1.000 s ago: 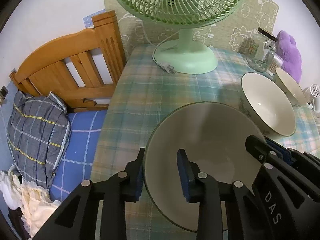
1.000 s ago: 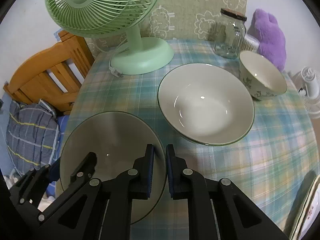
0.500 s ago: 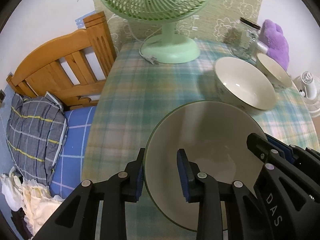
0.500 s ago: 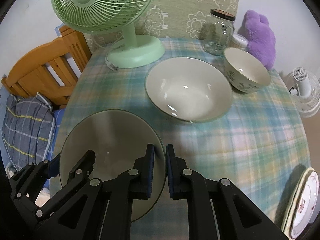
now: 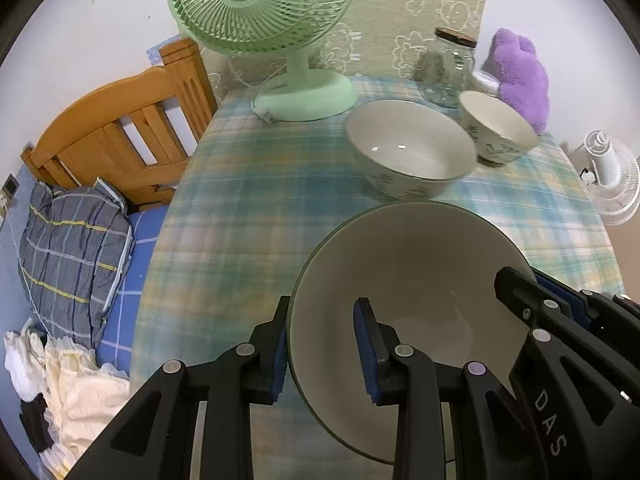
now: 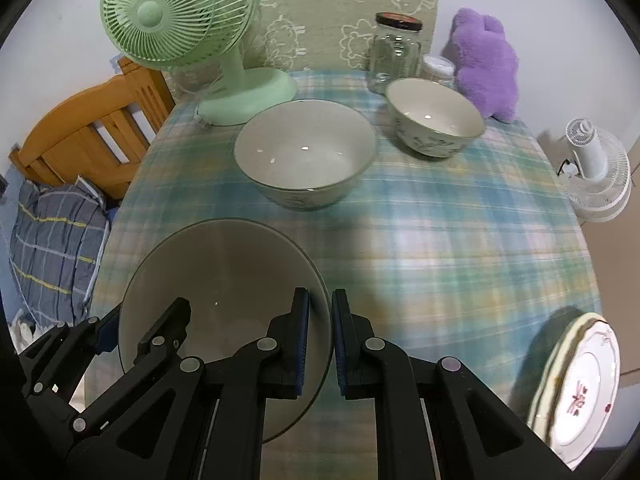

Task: Organize plates and bowls
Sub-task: 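Lift the beige bowl with both tools and carry it toward the plate stack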

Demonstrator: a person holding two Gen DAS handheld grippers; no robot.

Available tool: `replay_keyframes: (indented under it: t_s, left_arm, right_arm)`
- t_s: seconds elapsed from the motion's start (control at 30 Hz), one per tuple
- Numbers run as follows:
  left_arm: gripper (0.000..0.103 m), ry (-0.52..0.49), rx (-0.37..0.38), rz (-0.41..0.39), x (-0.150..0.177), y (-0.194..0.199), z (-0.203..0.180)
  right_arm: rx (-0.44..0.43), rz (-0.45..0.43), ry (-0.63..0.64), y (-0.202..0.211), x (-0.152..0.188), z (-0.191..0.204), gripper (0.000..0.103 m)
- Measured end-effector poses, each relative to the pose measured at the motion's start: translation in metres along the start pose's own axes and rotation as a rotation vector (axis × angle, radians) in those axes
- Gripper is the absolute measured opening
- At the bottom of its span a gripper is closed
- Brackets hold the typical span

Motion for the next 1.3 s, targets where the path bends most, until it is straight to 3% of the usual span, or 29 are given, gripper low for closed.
replay_keyframes:
  t_s: [0.37,0.77,1.3]
  left_arm:
    - [0.029,-0.006,0.003,-0.001,0.024,0.023,-0.057]
    - [0.029,-0.015,0.016,0.038,0.060,0.020,-0.108]
    - [0.029,-0.020,0.002,0.087,0.102,0.013,-0.133]
  right_arm:
    - [0.004,-0.004,0.001,0.027,0.027,-0.059,0.015]
    - [0.017,0.029,-0.022,0.030,0.067,-0.112,0.015]
    - [0.012,0.085,-0.022,0.019,0.111,-0.140,0.015]
Point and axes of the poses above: each gripper's, at about its wrist camera, not at the fingertips, and y roughly against the way its jaws point, z to its left, x to its underside, the point moved 9 cm from there along -y, roughly the way its jaws point, and after that the axes turned 8 degrees about z, right-handed, at the moved point
